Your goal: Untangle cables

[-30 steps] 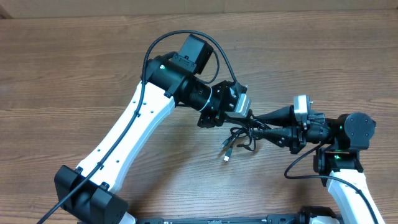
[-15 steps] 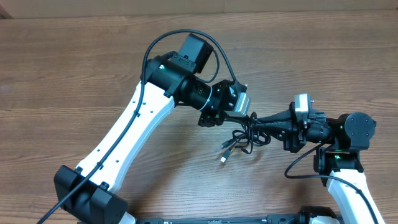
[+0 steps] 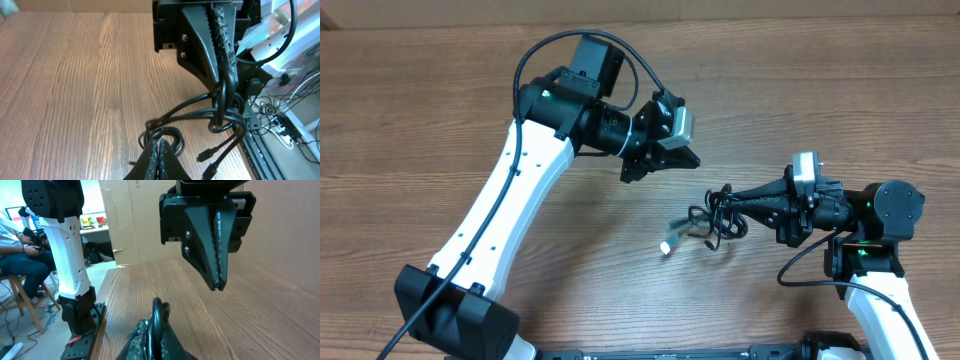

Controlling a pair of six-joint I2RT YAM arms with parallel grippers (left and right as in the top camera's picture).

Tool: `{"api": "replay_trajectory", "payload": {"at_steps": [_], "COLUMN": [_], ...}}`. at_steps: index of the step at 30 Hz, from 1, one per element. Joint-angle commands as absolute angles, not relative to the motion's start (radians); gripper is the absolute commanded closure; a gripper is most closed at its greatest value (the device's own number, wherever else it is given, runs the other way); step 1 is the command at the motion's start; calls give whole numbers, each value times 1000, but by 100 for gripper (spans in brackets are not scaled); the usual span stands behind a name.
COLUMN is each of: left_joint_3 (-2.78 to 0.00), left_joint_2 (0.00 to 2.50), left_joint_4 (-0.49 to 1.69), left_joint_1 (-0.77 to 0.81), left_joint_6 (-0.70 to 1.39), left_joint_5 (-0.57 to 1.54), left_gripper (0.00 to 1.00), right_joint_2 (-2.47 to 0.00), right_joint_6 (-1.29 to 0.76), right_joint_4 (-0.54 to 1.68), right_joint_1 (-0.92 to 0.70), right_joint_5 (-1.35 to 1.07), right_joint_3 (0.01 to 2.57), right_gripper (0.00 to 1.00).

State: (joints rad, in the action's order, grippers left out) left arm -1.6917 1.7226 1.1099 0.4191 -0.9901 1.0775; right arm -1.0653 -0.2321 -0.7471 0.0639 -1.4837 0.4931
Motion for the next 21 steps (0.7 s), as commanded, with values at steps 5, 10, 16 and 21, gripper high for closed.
{"api": "replay_trajectory", "payload": {"at_steps": [5,10,16,21], "left_joint_3": [-1719,-1719,-1719,-1719], "left_joint_2": [1720,1720,1720,1721], "left_joint_4": [1125,1140,1141,1137], "left_joint_1": [439,459,459,461], "left_joint_6": [-964,-964,-964,-964], "left_joint_5": [1120,1118,1120,1135], "left_gripper": [93,51,46,45], "right_joint_2": [-1057,-1057,-1057,-1057], "right_joint_6": [-231,-274,-431,-548], "right_joint_4": [-753,-754,-833,-940], "right_joint_1": [61,61,61,61], "right_joint_5": [-1475,-1378,-1276,-1259], "right_joint_3": [512,512,512,512], "right_gripper": [96,96,96,96]}}
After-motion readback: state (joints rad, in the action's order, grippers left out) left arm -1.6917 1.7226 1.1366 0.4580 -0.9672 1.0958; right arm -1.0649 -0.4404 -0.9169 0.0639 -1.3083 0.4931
